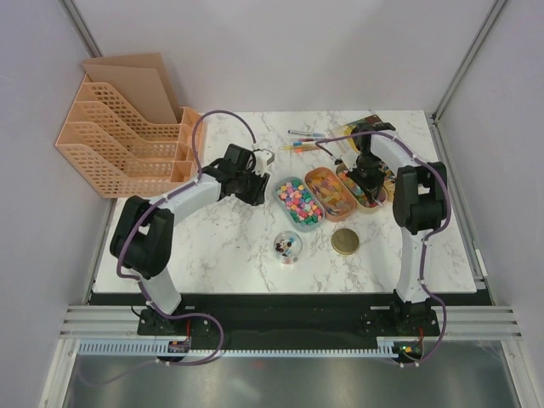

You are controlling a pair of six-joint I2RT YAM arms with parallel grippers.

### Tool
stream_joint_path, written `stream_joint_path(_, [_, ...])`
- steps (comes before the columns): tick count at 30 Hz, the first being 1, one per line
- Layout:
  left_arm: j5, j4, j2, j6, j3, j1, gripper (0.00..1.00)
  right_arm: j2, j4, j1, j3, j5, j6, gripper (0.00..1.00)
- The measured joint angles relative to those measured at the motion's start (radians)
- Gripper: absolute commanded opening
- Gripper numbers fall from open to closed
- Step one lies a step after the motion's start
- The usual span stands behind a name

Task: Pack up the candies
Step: Scoop the fake candies from the storage box.

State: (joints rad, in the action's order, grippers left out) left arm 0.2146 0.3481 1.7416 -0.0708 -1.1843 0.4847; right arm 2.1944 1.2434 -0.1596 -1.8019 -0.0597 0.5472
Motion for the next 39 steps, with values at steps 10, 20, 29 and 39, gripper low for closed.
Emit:
stream_joint_path(10, [0.004, 0.026, 0.024, -0.013, -0.082, -0.034, 0.45, -0.12, -0.132, 0.0, 0.154, 0.045, -0.001, 0.0])
stream_joint_path(20, [0.004, 0.078, 0.032, -0.029, -0.161, -0.034, 0.45, -0.214, -0.136, -0.011, 0.154, 0.071, -0.001, 0.01])
stream_joint_path(29, [-0.032, 0.119, -0.021, -0.06, -0.135, -0.042, 0.46, -0.451, -0.062, -0.049, 0.206, 0.033, 0.168, 0.01])
stream_joint_path(39, [-0.152, 0.087, -0.108, -0.05, 0.018, -0.187, 0.68, -0.59, 0.002, -0.307, 0.352, -0.025, 0.358, 0.0])
